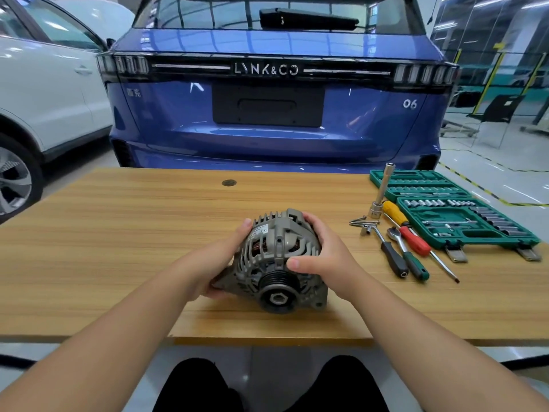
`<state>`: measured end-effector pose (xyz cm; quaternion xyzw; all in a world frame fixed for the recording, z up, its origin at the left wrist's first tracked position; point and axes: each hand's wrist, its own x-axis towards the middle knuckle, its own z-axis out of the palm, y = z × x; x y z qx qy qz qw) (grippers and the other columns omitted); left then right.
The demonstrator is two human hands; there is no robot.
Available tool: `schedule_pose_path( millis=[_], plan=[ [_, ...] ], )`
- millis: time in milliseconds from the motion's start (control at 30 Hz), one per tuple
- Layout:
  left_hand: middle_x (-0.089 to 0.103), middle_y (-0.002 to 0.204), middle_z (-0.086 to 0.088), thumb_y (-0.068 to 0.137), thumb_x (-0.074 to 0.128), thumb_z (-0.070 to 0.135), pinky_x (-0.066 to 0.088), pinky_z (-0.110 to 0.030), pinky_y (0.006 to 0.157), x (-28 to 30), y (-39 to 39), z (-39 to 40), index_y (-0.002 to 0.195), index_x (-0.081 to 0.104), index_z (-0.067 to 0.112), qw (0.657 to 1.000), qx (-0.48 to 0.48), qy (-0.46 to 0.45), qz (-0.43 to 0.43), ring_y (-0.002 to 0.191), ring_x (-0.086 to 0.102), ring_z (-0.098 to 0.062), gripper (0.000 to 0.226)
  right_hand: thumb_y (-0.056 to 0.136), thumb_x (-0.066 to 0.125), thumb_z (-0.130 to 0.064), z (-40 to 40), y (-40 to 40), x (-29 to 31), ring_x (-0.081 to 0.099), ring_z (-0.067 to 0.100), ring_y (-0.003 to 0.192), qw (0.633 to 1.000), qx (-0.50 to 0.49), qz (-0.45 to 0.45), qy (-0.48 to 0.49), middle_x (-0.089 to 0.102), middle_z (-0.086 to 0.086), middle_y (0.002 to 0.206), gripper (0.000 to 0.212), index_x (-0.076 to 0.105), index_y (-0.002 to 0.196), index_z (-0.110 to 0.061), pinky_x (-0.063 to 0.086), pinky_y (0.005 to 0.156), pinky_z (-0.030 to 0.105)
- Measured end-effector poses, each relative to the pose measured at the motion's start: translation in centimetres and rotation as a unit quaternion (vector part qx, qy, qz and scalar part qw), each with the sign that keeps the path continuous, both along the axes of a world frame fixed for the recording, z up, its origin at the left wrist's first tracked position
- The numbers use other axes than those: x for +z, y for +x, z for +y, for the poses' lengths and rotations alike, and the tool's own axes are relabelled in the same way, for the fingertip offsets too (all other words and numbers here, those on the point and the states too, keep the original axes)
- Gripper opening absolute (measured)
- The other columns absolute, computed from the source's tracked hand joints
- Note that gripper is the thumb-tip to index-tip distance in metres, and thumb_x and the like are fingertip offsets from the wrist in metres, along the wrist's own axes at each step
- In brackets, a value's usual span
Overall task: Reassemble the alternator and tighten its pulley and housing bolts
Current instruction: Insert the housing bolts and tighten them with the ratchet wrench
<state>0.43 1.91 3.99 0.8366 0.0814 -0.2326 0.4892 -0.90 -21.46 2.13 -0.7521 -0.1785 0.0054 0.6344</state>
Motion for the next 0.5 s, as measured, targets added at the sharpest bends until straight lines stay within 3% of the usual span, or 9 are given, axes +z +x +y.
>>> schedule_pose_path(
  millis=[67, 200, 333, 500],
  plan=[
    [0.08, 0.085, -0.007, 0.052, 0.031, 0.109, 0.047, -0.023, 0.05, 0.3, -0.1, 0.4, 0.111, 0.072, 0.03, 1.0, -0.021, 0.007, 0.018, 0.072, 0.078, -0.021, 0.106, 0.053, 0.091, -0.043, -0.1, 0.1, 0.1, 0.069, 0.009, 0.108, 1.0, 0.011, 0.005, -0.014, 0.067, -0.025, 0.117, 0.075, 0.053, 0.11, -0.071, 0.058, 0.08, 0.025],
    [0.075, 0.07, -0.009, 0.065, 0.009, 0.104, 0.026, -0.022, 0.044, 0.5, -0.1, -0.3, 0.098, 0.075, 0.025, 0.996, -0.049, 0.069, 0.003, 0.053, 0.065, -0.018, 0.108, 0.055, 0.091, -0.045, -0.2, 0.0, 0.8, 0.068, 0.01, 0.111, 0.998, 0.03, 0.02, -0.047, 0.066, -0.016, 0.124, 0.092, 0.045, 0.134, -0.055, 0.058, 0.088, 0.032],
    [0.074, 0.066, -0.008, 0.076, 0.004, 0.098, 0.03, -0.015, 0.036, 0.7, 0.0, -0.5, 0.097, 0.075, 0.026, 0.995, -0.034, 0.089, -0.021, 0.044, 0.06, -0.017, 0.103, 0.056, 0.091, -0.055, 0.0, 0.0, 2.0, 0.06, 0.013, 0.122, 0.991, 0.021, 0.016, -0.132, 0.057, -0.011, 0.137, 0.104, 0.039, 0.146, -0.044, 0.053, 0.102, 0.043],
    [0.077, 0.069, -0.006, 0.082, 0.002, 0.09, 0.037, -0.019, 0.037, 1.2, -0.5, 0.0, 0.108, 0.073, 0.032, 0.992, -0.034, 0.106, -0.053, 0.042, 0.063, -0.016, 0.095, 0.057, 0.089, -0.055, 0.7, 0.4, 2.4, 0.053, 0.01, 0.125, 0.983, 0.024, 0.019, -0.182, 0.049, -0.015, 0.14, 0.114, 0.029, 0.152, -0.04, 0.05, 0.105, 0.043]
  ],
)
